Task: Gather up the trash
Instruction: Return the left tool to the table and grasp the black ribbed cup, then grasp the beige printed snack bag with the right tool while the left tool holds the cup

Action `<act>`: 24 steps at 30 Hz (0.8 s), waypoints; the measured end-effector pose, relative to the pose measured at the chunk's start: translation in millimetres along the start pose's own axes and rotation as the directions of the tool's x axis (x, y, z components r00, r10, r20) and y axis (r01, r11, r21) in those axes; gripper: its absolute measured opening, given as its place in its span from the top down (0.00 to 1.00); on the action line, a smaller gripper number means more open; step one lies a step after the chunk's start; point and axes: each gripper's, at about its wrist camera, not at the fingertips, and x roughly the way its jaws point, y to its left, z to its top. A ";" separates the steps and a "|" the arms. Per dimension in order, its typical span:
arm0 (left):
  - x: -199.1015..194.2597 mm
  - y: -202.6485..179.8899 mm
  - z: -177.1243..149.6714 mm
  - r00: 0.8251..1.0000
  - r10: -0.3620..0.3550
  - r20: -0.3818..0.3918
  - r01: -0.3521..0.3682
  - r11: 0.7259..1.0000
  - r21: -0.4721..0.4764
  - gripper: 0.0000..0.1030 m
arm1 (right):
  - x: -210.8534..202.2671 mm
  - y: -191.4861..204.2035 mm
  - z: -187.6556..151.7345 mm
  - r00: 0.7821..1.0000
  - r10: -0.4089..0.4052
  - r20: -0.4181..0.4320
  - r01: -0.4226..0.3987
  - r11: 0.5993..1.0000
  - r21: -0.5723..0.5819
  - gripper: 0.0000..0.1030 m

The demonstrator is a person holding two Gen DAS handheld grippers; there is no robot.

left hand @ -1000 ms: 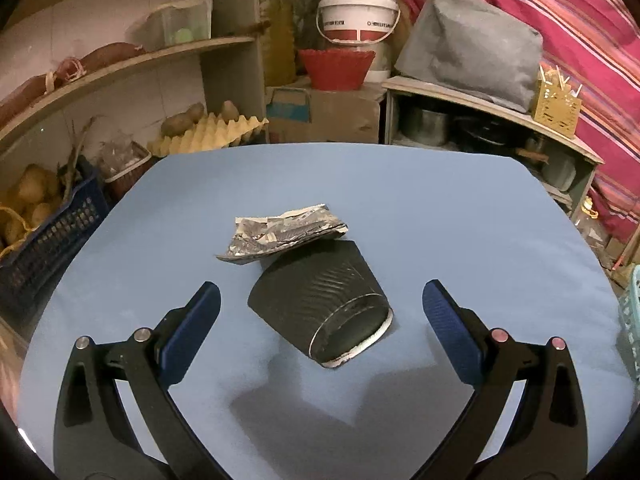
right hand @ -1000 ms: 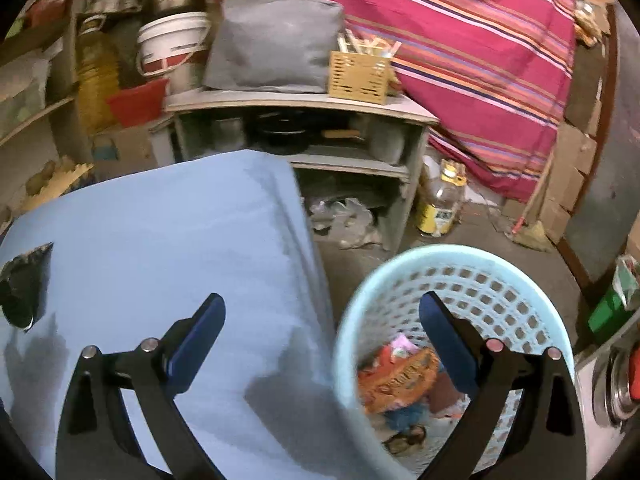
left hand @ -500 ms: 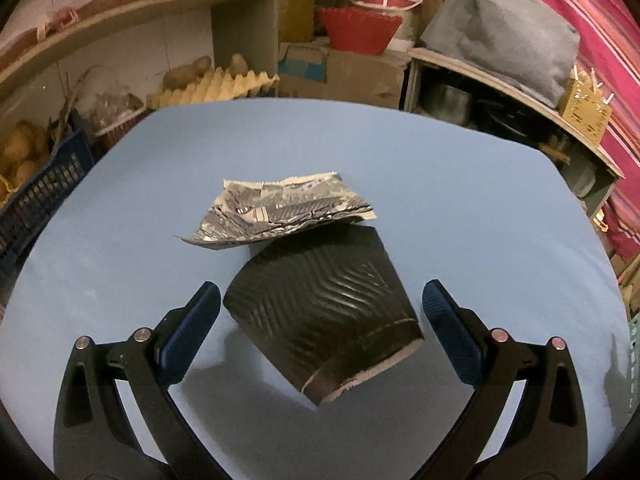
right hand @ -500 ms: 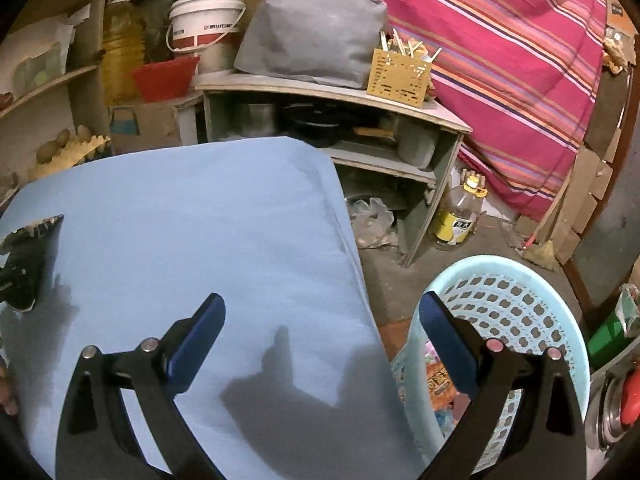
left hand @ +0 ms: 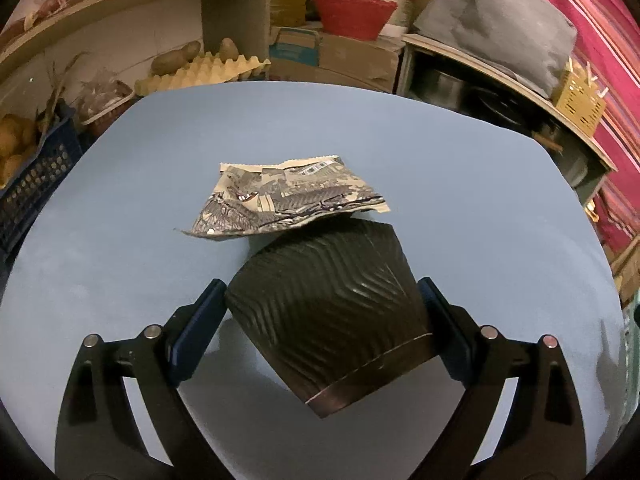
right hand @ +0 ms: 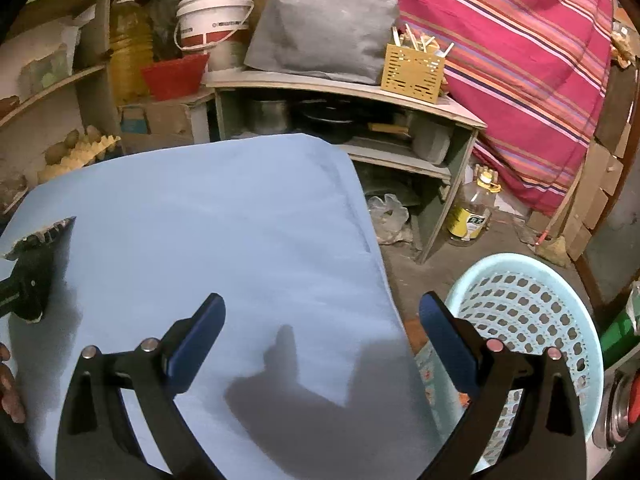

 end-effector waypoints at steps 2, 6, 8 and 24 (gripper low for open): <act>-7.6 4.3 -2.2 1.000 -0.004 0.006 0.004 1.000 0.015 0.11 | 0.6 4.1 -0.4 1.000 0.006 -0.002 -0.006 1.000 -0.008 0.07; -36.0 24.8 -8.6 0.998 -0.034 0.046 0.034 0.999 0.020 0.11 | -0.4 15.8 -0.8 0.999 0.038 -0.002 -0.038 0.999 0.005 0.07; -50.5 38.2 -9.5 0.996 -0.042 0.076 0.041 0.999 0.021 0.11 | -2.1 21.4 -1.3 0.999 0.054 0.001 -0.054 0.998 0.016 0.07; -101.6 181.0 0.3 0.972 0.080 0.223 -0.082 0.997 -0.002 0.11 | -29.2 130.9 -6.6 0.995 0.077 0.057 -0.074 0.995 -0.065 0.07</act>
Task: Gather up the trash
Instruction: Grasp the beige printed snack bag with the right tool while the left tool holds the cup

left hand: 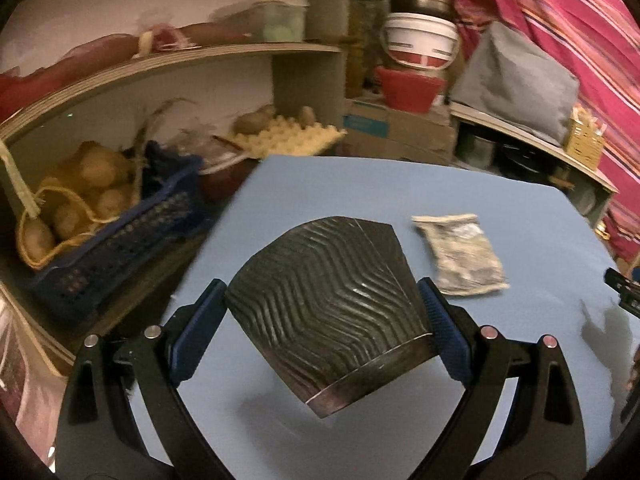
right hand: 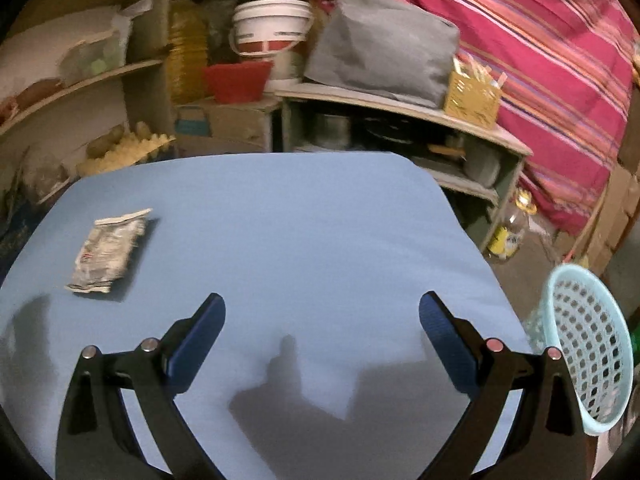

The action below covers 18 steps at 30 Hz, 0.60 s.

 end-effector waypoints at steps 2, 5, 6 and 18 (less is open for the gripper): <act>6.5 10.0 3.6 1.000 0.017 0.005 -0.017 1.000 0.002 0.11 | -2.0 19.5 3.7 1.000 -0.012 0.014 0.013 0.999 -0.039 0.07; 17.0 21.8 6.8 0.999 0.035 0.006 -0.035 0.999 -0.002 0.11 | -2.1 38.2 5.7 1.000 -0.006 0.017 0.007 0.998 -0.060 0.07; 19.0 23.0 7.9 0.999 0.039 0.010 -0.039 0.999 -0.002 0.11 | -0.4 45.1 6.2 1.000 0.004 0.012 -0.003 0.998 -0.062 0.07; 40.4 47.6 16.2 0.997 0.076 0.021 -0.076 0.997 -0.029 0.11 | 21.7 109.1 21.8 0.994 0.111 -0.022 -0.113 0.989 -0.094 0.07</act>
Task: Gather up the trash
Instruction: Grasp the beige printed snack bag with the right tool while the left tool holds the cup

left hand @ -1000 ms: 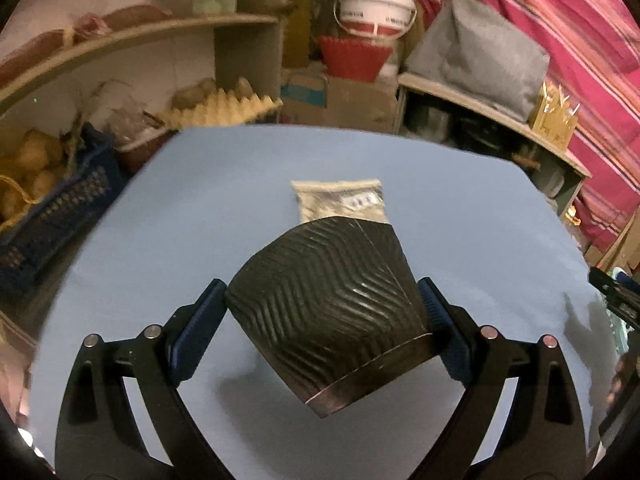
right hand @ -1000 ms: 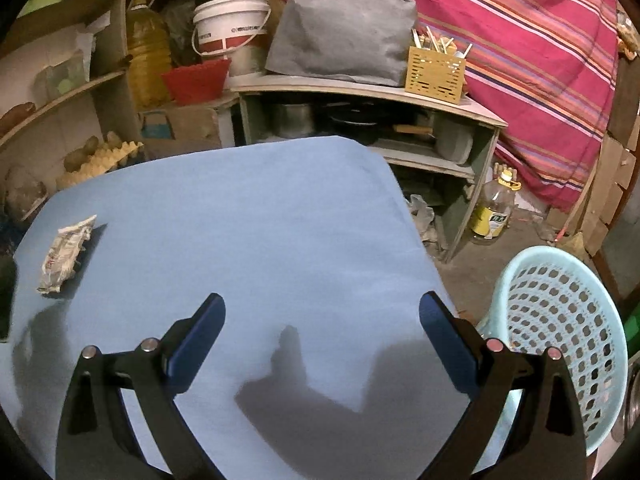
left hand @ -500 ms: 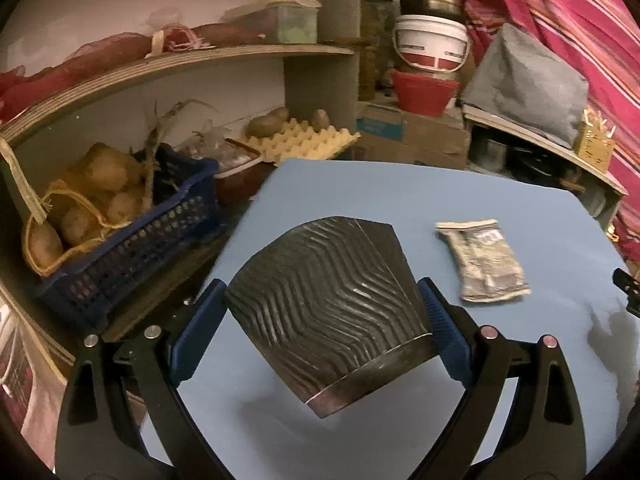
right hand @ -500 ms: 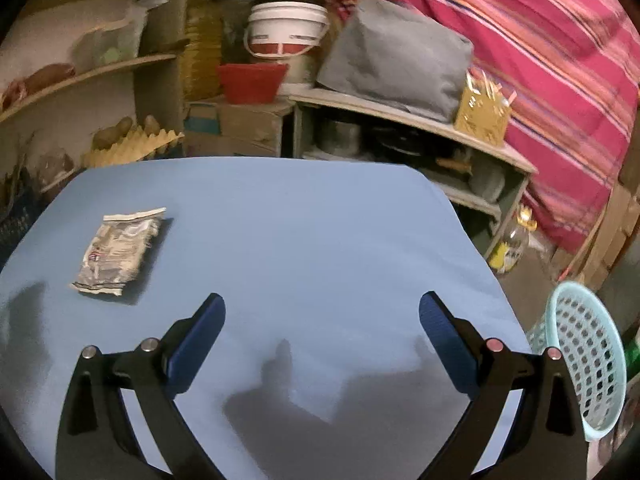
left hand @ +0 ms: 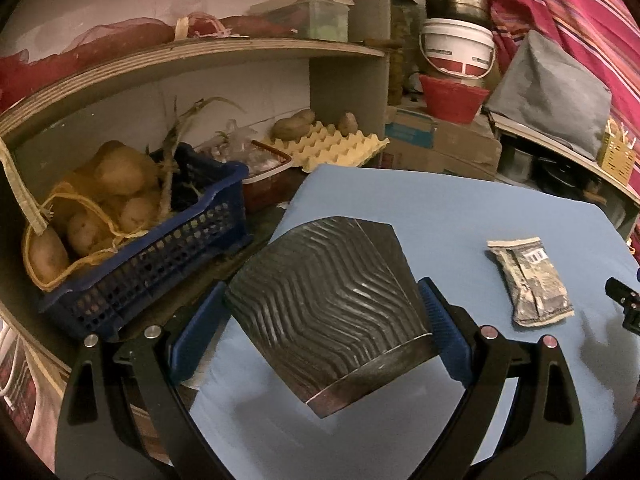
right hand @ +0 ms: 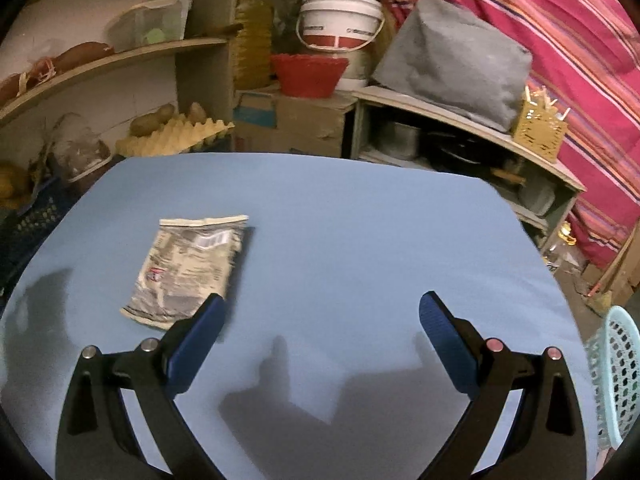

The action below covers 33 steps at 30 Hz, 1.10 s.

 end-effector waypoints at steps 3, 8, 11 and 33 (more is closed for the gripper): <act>3.7 3.5 2.6 1.000 0.003 0.006 -0.003 1.000 -0.007 0.11 | 7.5 13.3 2.9 1.000 0.027 -0.009 -0.027 1.000 -0.014 0.07; 12.0 4.7 11.7 1.000 0.024 0.009 -0.024 1.000 -0.017 0.11 | 19.0 34.1 11.7 0.998 0.062 -0.016 -0.062 0.997 -0.034 0.07; 13.2 2.9 16.1 0.999 0.042 0.022 -0.042 0.999 -0.005 0.11 | 31.1 46.0 17.4 0.995 0.096 -0.037 -0.097 0.995 -0.014 0.07; 16.6 23.8 19.2 0.999 0.033 0.000 -0.033 0.997 -0.074 0.11 | 84.0 77.4 7.1 0.966 0.149 -0.211 -0.155 0.988 -0.012 0.29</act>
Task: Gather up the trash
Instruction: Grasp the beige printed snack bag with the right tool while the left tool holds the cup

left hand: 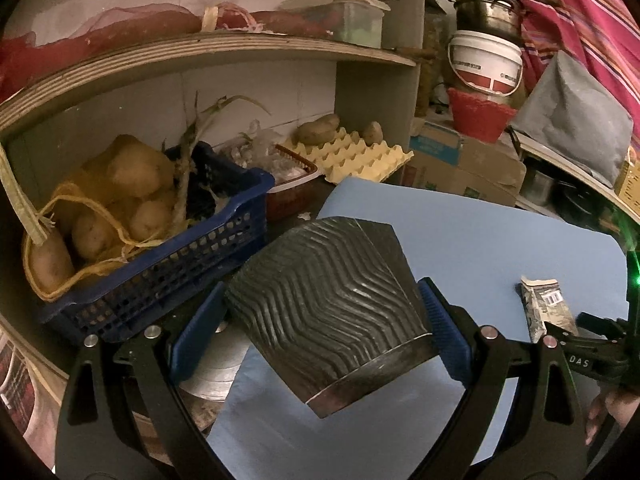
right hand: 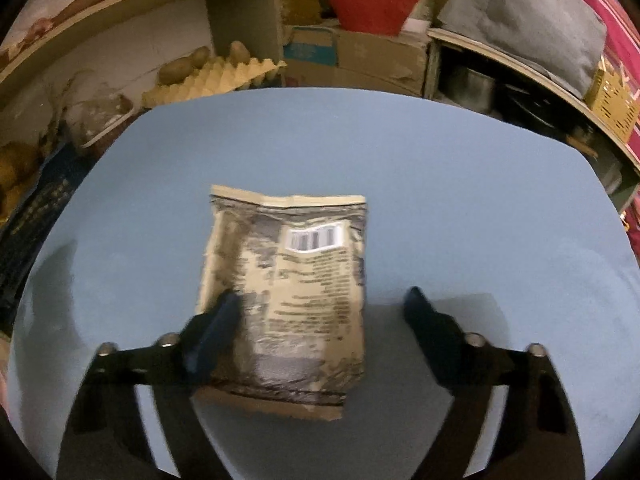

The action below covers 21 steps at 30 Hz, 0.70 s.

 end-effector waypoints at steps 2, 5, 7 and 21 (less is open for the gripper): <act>0.0 -0.9 -0.6 1.000 -0.005 -0.004 0.005 1.000 -0.001 0.11 | -2.8 3.3 -0.7 1.000 0.015 0.004 -0.015 1.000 -0.019 0.42; -0.8 -2.3 -1.0 1.000 -0.009 -0.005 0.009 1.000 0.005 0.11 | -4.9 6.0 -0.1 0.999 0.037 0.003 -0.037 0.999 -0.026 0.52; -3.1 -5.2 -1.9 1.000 -0.011 -0.004 0.011 1.000 0.011 0.11 | -6.5 4.4 -0.8 0.999 0.048 0.006 -0.048 0.999 -0.020 0.57; -10.9 -19.8 -6.0 0.999 -0.039 -0.003 0.039 0.999 0.034 0.11 | -35.1 -26.1 -9.4 0.995 0.079 0.062 -0.081 0.996 0.029 0.96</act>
